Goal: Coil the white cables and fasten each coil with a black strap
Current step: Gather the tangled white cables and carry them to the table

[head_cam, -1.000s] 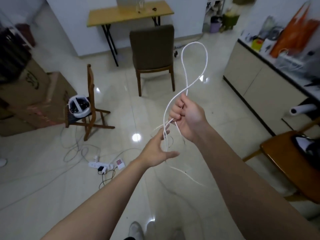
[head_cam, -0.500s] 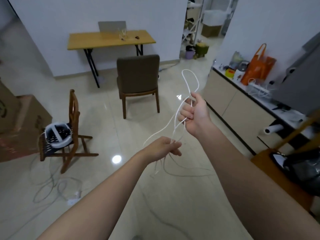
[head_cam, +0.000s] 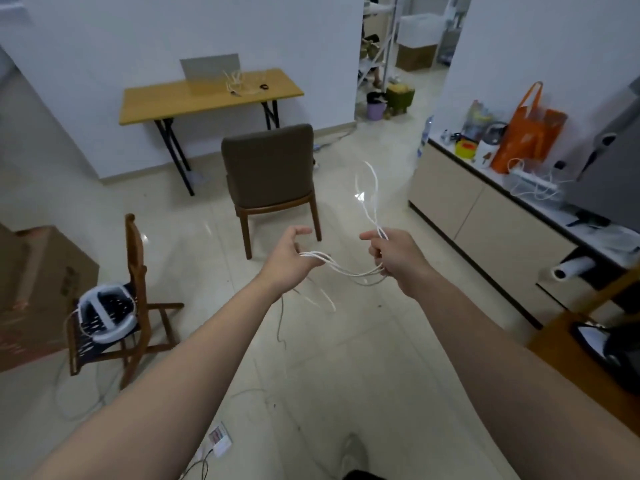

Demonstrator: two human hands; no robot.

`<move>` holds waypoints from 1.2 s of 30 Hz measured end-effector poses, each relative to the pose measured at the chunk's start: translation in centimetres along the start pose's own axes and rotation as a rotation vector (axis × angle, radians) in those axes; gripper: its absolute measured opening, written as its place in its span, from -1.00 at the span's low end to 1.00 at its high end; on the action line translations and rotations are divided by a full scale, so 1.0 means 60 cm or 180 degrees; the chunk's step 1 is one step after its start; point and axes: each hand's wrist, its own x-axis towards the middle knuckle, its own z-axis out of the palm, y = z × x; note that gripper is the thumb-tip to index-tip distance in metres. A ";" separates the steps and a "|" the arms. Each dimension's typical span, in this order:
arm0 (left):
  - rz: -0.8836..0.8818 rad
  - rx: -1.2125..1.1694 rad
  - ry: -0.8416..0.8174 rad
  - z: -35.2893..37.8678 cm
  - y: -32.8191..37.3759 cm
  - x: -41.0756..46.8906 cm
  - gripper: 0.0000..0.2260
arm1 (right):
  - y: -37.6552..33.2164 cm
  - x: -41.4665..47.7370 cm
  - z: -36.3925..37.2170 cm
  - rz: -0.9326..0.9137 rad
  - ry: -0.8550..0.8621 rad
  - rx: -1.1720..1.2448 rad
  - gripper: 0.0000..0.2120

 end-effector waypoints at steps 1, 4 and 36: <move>0.0004 0.0108 -0.0114 0.002 0.012 0.020 -0.35 | -0.013 0.019 -0.004 -0.0123 -0.0158 0.0018 -0.72; -0.0093 0.0300 -0.0478 0.012 0.047 0.083 -0.42 | -0.048 0.080 -0.021 -0.0454 -0.0395 -0.0072 -0.74; 0.1082 0.2670 0.0453 -0.037 0.283 0.747 -0.68 | -0.226 0.707 -0.068 -0.0690 -0.1369 -0.1585 -0.06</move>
